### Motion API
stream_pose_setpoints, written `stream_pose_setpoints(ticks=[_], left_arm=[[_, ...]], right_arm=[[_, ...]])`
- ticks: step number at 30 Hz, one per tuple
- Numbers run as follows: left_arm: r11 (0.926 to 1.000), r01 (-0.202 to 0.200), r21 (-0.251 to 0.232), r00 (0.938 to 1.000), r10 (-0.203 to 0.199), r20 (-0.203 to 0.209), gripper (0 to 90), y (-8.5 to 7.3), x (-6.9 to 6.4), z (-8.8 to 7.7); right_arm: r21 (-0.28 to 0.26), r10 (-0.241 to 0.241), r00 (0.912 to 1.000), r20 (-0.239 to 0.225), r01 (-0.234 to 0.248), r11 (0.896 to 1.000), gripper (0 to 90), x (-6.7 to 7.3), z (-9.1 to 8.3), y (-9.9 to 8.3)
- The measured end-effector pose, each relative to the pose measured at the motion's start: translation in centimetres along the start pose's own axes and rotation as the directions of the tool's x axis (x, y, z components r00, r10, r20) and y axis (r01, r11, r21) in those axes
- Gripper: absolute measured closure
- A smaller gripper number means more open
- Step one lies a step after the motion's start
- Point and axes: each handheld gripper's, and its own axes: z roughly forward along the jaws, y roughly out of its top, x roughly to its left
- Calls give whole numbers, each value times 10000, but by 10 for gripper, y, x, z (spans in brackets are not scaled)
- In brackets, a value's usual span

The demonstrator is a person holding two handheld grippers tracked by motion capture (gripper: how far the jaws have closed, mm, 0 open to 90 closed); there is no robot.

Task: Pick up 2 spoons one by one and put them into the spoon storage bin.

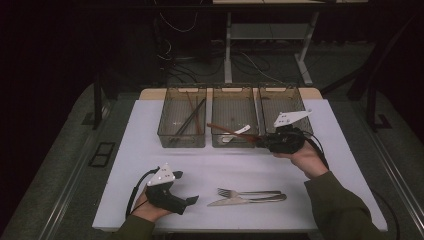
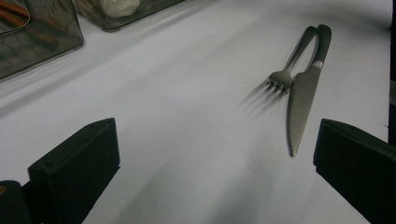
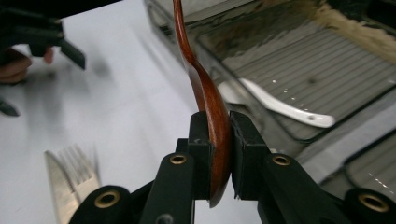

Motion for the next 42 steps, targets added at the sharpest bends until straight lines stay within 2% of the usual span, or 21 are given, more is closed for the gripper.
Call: stream_pose_setpoints(ticks=[3, 9, 18, 25, 28, 32, 35, 37, 39, 42], left_arm=[[10000, -24, 28, 10000, 23, 53, 0, 0, 0, 0], [10000, -14, 2, 10000, 14, 73, 0, 1, 0, 2], [10000, -29, 44, 9999, 29, 149, 0, 2, -1, 5], [10000, -42, -19, 9998, 42, 202, 0, 2, -1, 4], [10000, -2, -19, 9998, 2, 221, 0, 2, -1, 5], [10000, -47, 46, 9997, 46, 234, 0, 3, -1, 5], [10000, -37, 53, 9997, 36, 239, 0, 3, -1, 5], [10000, -38, 46, 9997, 37, 251, 0, 3, -1, 5], [10000, -47, 45, 9997, 46, 253, 0, 3, -1, 5], [10000, -28, 32, 9996, 27, 265, 0, 2, -1, 6]], right_arm=[[25, 109, 9993, 355, -110, 9999, 797, -6, 0, 7], [-31, 673, 9931, 960, -673, 9977, 797, -16, 3, 14], [-225, 1490, 9737, 1725, -1473, 9888, 797, -30, 19, 20], [503, 1416, 9625, 2315, -1572, 9863, 796, -35, 43, 28], [685, 1612, 9511, 2635, -1852, 9803, 795, -38, 51, 29], [870, 1623, 9409, 2972, -1960, 9767, 794, -40, 56, 31], [892, 1595, 9407, 2993, -1941, 9769, 774, -42, 60, 31], [900, 1498, 9428, 2979, -1840, 9788, 692, -41, 62, 31], [941, 1394, 9474, 2881, -1729, 9804, 646, -39, 63, 31], [944, 1328, 9493, 2850, -1656, 9817, 599, -40, 64, 31]])
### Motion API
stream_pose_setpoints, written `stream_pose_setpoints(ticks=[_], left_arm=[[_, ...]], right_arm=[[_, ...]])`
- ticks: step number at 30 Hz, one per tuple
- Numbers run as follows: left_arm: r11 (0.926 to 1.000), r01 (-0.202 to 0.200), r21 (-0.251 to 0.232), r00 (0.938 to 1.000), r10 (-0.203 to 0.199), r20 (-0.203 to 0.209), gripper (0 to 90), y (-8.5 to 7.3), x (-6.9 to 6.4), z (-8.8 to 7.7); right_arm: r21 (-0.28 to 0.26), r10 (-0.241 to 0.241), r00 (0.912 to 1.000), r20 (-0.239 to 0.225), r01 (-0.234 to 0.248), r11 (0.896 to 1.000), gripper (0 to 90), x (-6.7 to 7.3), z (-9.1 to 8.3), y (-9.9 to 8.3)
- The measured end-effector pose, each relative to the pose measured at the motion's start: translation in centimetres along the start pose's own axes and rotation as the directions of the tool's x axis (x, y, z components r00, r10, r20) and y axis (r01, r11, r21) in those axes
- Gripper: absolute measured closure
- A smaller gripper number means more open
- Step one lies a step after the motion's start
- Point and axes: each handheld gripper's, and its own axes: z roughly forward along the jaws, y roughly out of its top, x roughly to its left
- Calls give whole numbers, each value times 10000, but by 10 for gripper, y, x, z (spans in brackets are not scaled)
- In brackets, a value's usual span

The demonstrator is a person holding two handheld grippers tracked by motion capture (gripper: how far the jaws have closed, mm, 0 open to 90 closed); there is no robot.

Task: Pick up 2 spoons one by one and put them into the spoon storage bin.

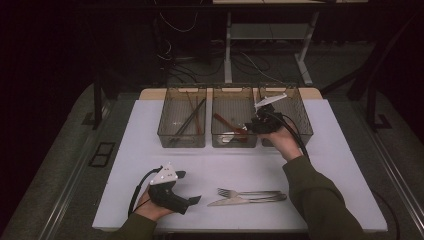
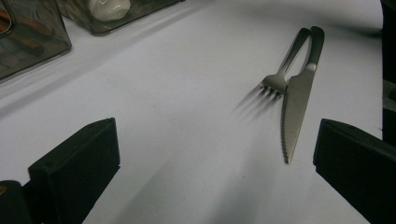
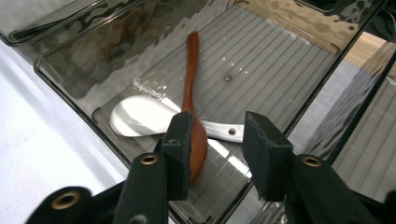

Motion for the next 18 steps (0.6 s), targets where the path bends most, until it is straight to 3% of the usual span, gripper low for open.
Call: stream_pose_setpoints(ticks=[10, 18], left_arm=[[9999, 95, -36, 9999, -95, -60, 0, -1, 2, 0], [9999, 108, -50, 9999, -108, -121, 0, -1, 3, -1]], right_arm=[[-472, 107, 9986, -516, -131, 9988, 496, 0, -11, -2], [-739, -254, 9938, -1079, 174, 9971, 440, 6, -26, -13]])
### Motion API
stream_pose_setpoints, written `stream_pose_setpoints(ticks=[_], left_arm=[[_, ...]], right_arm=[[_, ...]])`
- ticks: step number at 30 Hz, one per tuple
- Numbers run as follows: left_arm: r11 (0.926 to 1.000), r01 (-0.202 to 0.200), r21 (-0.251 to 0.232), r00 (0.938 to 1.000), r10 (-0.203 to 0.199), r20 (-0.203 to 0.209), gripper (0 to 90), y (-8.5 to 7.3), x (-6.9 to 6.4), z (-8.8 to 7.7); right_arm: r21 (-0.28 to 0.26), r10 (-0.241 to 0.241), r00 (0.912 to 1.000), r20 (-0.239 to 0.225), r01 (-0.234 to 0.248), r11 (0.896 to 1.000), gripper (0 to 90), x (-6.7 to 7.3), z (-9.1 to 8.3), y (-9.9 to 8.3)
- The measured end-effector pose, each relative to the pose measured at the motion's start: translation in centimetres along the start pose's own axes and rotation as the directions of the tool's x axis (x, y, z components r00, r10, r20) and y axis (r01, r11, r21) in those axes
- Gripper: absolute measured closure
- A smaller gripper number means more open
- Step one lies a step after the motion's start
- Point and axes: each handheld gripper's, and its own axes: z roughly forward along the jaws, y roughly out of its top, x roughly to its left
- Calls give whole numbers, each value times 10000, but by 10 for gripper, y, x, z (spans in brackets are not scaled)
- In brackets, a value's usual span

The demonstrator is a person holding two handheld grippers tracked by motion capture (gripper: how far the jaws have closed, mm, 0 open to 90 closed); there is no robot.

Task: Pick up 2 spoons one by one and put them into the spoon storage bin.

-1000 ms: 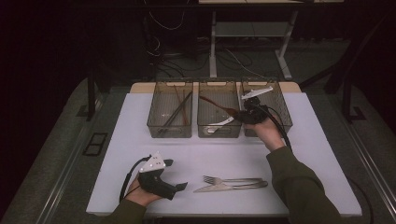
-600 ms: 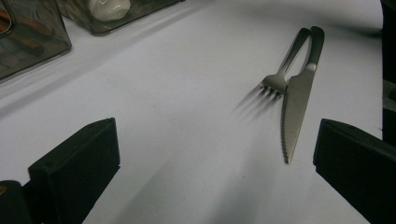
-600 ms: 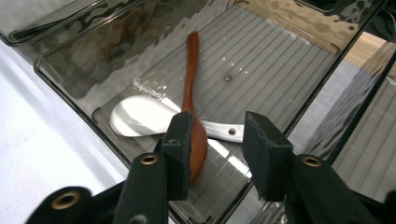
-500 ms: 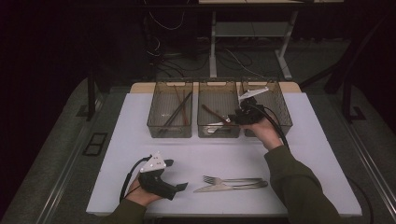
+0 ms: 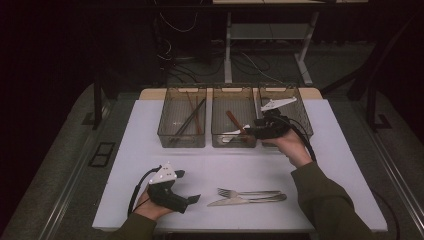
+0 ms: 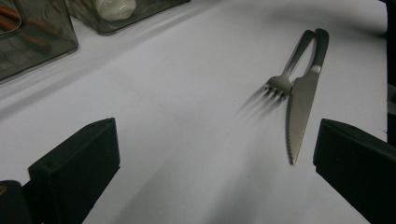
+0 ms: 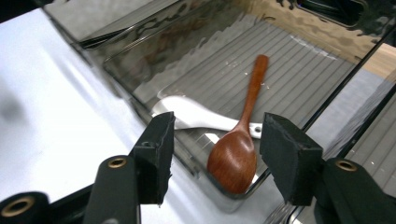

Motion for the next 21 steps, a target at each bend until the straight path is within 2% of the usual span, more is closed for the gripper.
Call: stream_pose_setpoints(ticks=[4, 10, 15, 21], left_arm=[[10000, -5, -21, 10000, 5, -51, 0, 0, 0, -1], [10000, 1, -41, 10000, -2, -85, 0, 0, 1, -2], [10000, -40, 40, 10000, 40, -48, 0, 1, 0, 0], [9999, -104, -4, 9999, 104, -47, 0, 0, 0, -1]], right_arm=[[-82, 112, 9995, -289, -115, 9999, 430, 0, -6, -7], [-165, 30, 9977, -681, -42, 9999, 428, 3, -11, -18], [-212, -55, 9926, -1210, 30, 9998, 428, 8, -16, -29], [-306, 23, 9890, -1479, -69, 9995, 428, 9, -22, -41]])
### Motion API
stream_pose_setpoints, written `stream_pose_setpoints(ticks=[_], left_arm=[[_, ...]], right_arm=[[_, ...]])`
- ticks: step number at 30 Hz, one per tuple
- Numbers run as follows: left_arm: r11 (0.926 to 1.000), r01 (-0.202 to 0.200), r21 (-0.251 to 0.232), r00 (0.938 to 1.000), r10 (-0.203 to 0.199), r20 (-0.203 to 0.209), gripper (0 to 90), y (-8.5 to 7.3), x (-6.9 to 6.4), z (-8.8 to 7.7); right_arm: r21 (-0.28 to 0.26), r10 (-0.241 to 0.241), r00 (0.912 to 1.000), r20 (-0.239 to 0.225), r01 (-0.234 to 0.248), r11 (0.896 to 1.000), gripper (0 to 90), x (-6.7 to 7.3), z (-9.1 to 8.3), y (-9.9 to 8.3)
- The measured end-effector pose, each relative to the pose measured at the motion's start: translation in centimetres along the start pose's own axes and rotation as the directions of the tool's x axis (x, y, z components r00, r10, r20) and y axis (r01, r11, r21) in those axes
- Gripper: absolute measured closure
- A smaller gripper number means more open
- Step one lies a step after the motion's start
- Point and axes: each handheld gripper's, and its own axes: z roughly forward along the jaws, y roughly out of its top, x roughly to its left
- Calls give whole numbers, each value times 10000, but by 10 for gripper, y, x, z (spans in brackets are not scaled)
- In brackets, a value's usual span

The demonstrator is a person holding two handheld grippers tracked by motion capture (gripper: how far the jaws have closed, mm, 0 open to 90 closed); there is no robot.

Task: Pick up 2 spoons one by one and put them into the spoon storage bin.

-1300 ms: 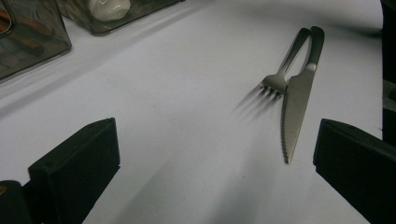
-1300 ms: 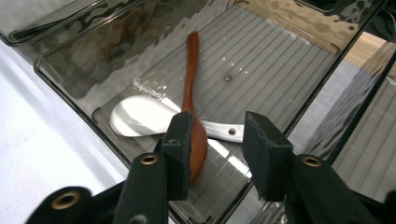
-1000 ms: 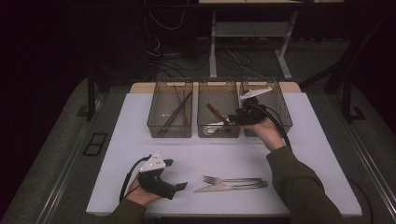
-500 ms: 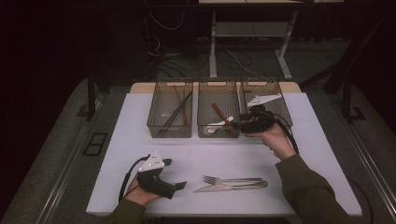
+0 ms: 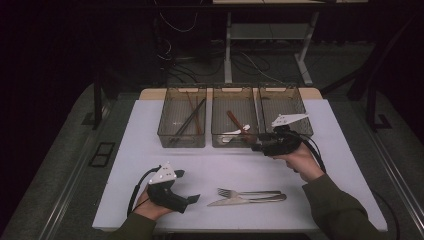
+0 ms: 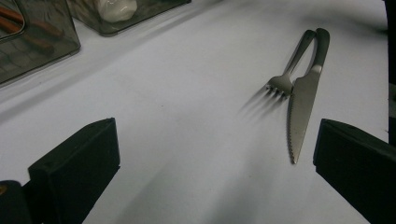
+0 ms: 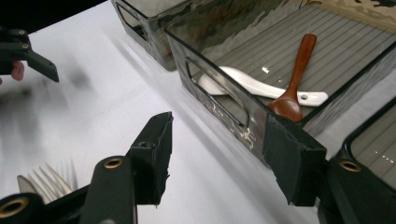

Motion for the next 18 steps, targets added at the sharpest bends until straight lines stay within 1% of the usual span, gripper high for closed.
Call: stream_pose_setpoints(ticks=[7, 9, 11, 18], left_arm=[[10000, -34, -4, 9999, 34, -117, 0, -1, -2, -3], [9999, -59, 83, 9999, 60, -127, 0, 0, -3, -2], [9998, -101, 146, 9999, 103, -130, 0, 0, -4, -1], [9999, -94, 68, 9999, 95, -117, 0, 1, -4, -1]], right_arm=[[-265, -42, 9995, -310, 33, 9996, 427, 0, -12, -13], [-266, -129, 9994, -328, 120, 9996, 425, 1, -16, -18], [-243, -97, 9993, -352, 88, 9997, 425, 1, -19, -22], [-148, -58, 9995, -306, 54, 9999, 426, -1, -30, -36]])
